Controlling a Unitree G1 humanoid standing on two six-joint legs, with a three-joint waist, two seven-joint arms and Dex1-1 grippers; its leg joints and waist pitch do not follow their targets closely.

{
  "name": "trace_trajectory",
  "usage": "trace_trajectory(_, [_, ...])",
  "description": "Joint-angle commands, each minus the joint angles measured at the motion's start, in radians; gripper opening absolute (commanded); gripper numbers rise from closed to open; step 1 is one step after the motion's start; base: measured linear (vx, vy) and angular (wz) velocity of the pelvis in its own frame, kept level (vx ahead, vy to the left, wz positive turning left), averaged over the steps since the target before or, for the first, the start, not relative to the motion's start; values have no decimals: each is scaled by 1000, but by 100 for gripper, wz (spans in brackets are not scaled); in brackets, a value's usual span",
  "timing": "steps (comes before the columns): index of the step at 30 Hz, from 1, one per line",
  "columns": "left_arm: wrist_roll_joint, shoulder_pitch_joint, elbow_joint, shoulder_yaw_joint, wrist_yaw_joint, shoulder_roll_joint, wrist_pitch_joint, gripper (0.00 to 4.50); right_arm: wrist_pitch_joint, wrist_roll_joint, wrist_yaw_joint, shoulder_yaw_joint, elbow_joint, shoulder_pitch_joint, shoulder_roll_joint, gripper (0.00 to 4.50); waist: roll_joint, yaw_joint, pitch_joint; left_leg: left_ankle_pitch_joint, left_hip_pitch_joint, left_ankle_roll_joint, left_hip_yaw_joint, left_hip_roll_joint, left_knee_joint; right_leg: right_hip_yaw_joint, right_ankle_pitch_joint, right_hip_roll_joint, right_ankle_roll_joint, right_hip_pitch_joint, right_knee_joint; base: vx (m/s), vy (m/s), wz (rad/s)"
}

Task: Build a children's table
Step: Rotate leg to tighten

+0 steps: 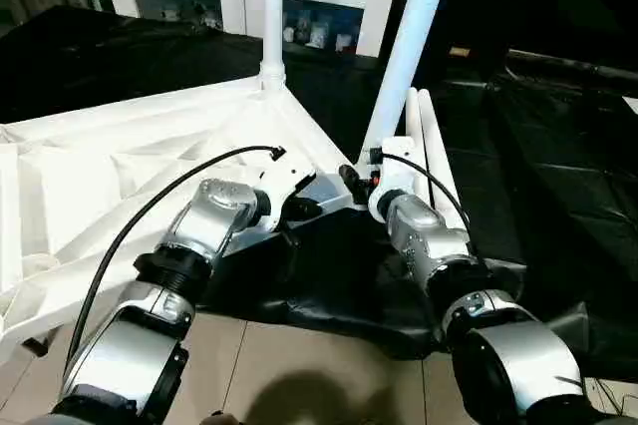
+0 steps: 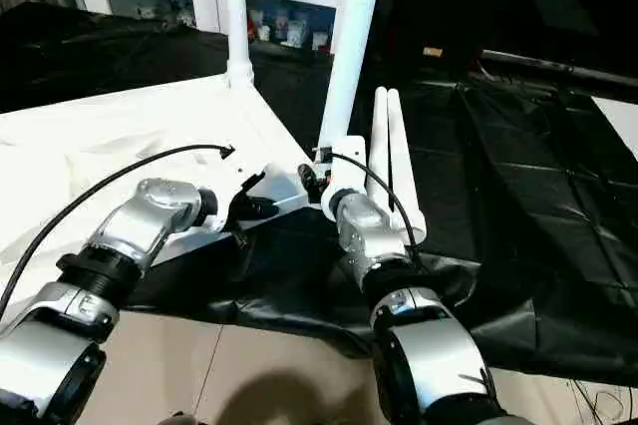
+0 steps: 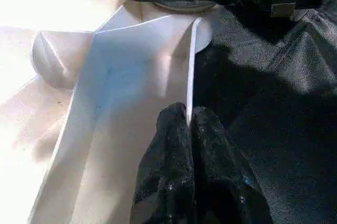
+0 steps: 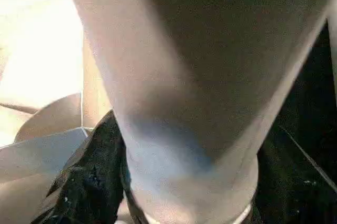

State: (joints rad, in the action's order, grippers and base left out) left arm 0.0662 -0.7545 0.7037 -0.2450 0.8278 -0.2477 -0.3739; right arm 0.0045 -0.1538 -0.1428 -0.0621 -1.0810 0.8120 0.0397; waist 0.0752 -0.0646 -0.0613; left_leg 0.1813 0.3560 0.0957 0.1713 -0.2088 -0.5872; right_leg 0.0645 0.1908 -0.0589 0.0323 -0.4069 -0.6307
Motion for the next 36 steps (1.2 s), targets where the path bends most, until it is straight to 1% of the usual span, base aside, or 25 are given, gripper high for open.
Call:
trace_trajectory(1, [29,-1,33,29,-87,-30,20,0,-3,-10,-79,1,-20,0,35,328,-11,-3,71,142,-2,-7,1,-19,64,-53,128,-79,178,59,71,0,0,0])
trace_trajectory(2, [31,6,30,22,-64,-48,24,0,-32,-9,-137,0,-15,4,32,345,-9,-2,71,145,-2,-9,2,-19,64,-53,133,-78,177,59,72,0,0,0])
trace_trajectory(3, [29,11,27,16,-46,-56,36,0,-37,-12,-155,0,-11,5,28,345,-10,-1,70,150,0,-13,0,-19,65,-53,142,-79,178,60,73,0,0,0])
trace_trajectory(4, [26,16,20,13,-32,-67,31,0,-37,-13,-184,6,-2,3,20,352,-9,3,70,151,4,-13,0,-19,65,-52,146,-78,177,62,72,0,0,0])
trace_trajectory(5, [25,24,12,8,-5,-83,47,0,-35,-9,-223,21,11,-1,8,362,-10,9,70,151,12,-11,-6,-19,69,-49,168,-79,168,67,72,0,0,0])
trace_trajectory(6, [25,26,11,7,2,-87,51,0,-36,-7,-232,25,13,-2,5,377,-10,13,70,147,14,-9,-7,-19,68,-48,176,-80,164,70,73,0,0,0])
trace_trajectory(7, [19,34,1,9,27,-102,45,0,-22,-1,-260,39,28,-7,-10,387,-13,16,71,138,9,-7,-6,-20,66,-49,168,-80,170,66,72,0,0,0])
trace_trajectory(9, [0,51,-19,13,81,-127,41,0,7,5,-322,65,60,-19,-41,387,-14,17,72,118,3,-22,-4,-22,63,-51,114,-80,200,64,68,0,0,0])
trace_trajectory(10, [-12,63,-34,18,115,-145,41,0,27,9,-373,87,94,-33,-67,387,-16,17,72,111,3,-27,-3,-23,63,-51,96,-80,208,64,66,0,0,0])
trace_trajectory(11, [-29,85,-57,17,186,-181,77,0,44,19,-471,123,151,-60,-110,387,-18,15,72,101,1,-38,-3,-23,62,-51,66,-78,220,64,65,0,0,0])
trace_trajectory(12, [-29,85,-57,17,186,-181,77,0,44,19,-471,123,151,-60,-110,387,-16,16,73,84,2,-46,-2,-24,61,-51,22,-76,228,66,59,0,0,0])
trace_trajectory(13, [-39,99,-72,11,237,-209,95,0,47,25,-528,137,182,-77,-137,387,-19,15,74,83,-1,-48,-2,-24,61,-51,11,-77,234,65,59,0,0,0])
trace_trajectory(14, [-43,104,-78,9,255,-220,99,0,48,28,-547,139,192,-82,-146,387,-17,15,73,89,-1,-51,-1,-23,62,-51,3,-77,244,65,58,0,0,0])
trace_trajectory(15, [-59,112,-87,6,295,-238,106,0,44,34,-588,145,203,-91,-161,387,-24,15,72,101,-4,-47,0,-23,62,-52,12,-77,248,62,59,0,0,0])
trace_trajectory(16, [-70,119,-95,5,326,-253,110,0,43,38,-626,152,214,-100,-175,387,-26,15,71,116,-5,-44,-1,-25,63,-51,26,-78,249,62,62,0,0,0])
trace_trajectory(17, [-93,141,-121,-4,405,-284,166,0,47,38,-689,166,236,-116,-197,387,-22,15,71,141,-3,-38,-2,-26,64,-53,55,-80,247,66,64,0,0,0])
trace_trajectory(18, [-93,141,-121,-4,405,-284,166,0,47,38,-689,166,236,-116,-197,387,-22,15,71,141,-3,-38,-2,-26,64,-53,55,-80,247,66,64,0,0,0])
trace_trajectory(19, [-99,148,-135,-8,435,-298,156,0,55,31,-715,173,248,-123,-205,387,-28,15,69,153,-7,-31,-1,-27,66,-53,66,-78,249,60,66,0,0,0])
trace_trajectory(20, [-105,158,-151,-14,471,-313,155,0,64,25,-742,181,263,-131,-213,387,-29,14,68,164,-10,-23,-2,-28,67,-53,76,-77,251,60,66,0,0,0])
trace_trajectory(24, [-123,171,-194,-24,546,-353,113,0,115,-1,-845,231,349,-171,-241,387,-30,7,66,184,-13,-12,-1,-29,69,-54,106,-76,244,59,68,0,0,0])
trace_trajectory(26, [-125,169,-201,-25,555,-359,113,0,121,3,-858,241,363,-179,-244,387,-30,3,65,186,-13,-7,-1,-30,70,-54,112,-77,242,56,69,0,0,0])
trace_trajectory(29, [-134,164,-208,-26,574,-363,111,0,120,20,-876,241,365,-186,-236,352,-28,-1,66,184,-13,3,-1,-27,69,-55,122,-78,237,56,69,0,0,0])
trace_trajectory(30, [-134,164,-208,-26,574,-363,111,0,120,20,-876,241,365,-186,-236,352,-28,-1,66,184,-13,3,-1,-27,69,-55,122,-78,237,56,69,0,0,0])
trace_trajectory(33, [-137,169,-221,-29,580,-364,109,0,123,18,-884,238,366,-190,-230,323,-26,-1,68,160,-9,2,-2,-26,68,-55,95,-78,236,60,65,0,0,0])
trace_trajectory(36, [-138,173,-231,-30,582,-364,102,0,131,12,-887,244,378,-197,-233,295,-26,-1,68,159,-10,1,-2,-26,69,-54,92,-78,236,60,65,0,0,0])
